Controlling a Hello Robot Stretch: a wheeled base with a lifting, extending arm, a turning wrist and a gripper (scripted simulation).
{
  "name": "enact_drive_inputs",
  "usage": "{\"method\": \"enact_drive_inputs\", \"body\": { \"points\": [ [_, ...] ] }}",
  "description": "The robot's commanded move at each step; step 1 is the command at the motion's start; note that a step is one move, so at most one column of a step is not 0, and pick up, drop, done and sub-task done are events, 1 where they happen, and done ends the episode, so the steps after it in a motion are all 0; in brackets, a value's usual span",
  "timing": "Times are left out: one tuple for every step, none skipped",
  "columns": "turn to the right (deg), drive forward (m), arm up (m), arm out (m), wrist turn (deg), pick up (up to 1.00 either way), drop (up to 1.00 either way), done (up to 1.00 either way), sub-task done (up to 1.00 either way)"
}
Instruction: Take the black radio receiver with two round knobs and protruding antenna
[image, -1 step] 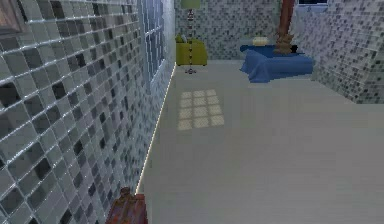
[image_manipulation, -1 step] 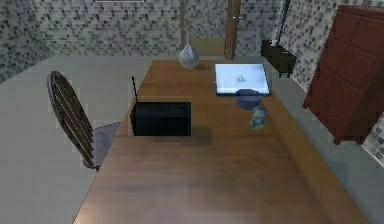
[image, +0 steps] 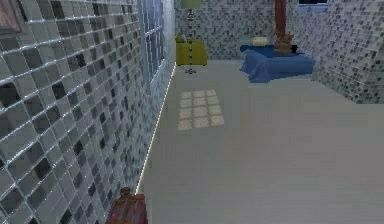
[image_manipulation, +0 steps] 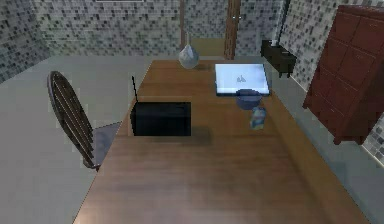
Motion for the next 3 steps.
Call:
{"method": "enact_drive_inputs", "body": {
  "points": [
    [0.0,0.00,0.36,0.00,0.0,0.00,0.00,0.00,0.00],
    [0.0,0.00,0.00,0.50,0.0,0.00,0.00,0.00,0.00],
    [0.0,0.00,0.00,0.00,45.0,0.00,0.00,0.00,0.00]
  ]
}}
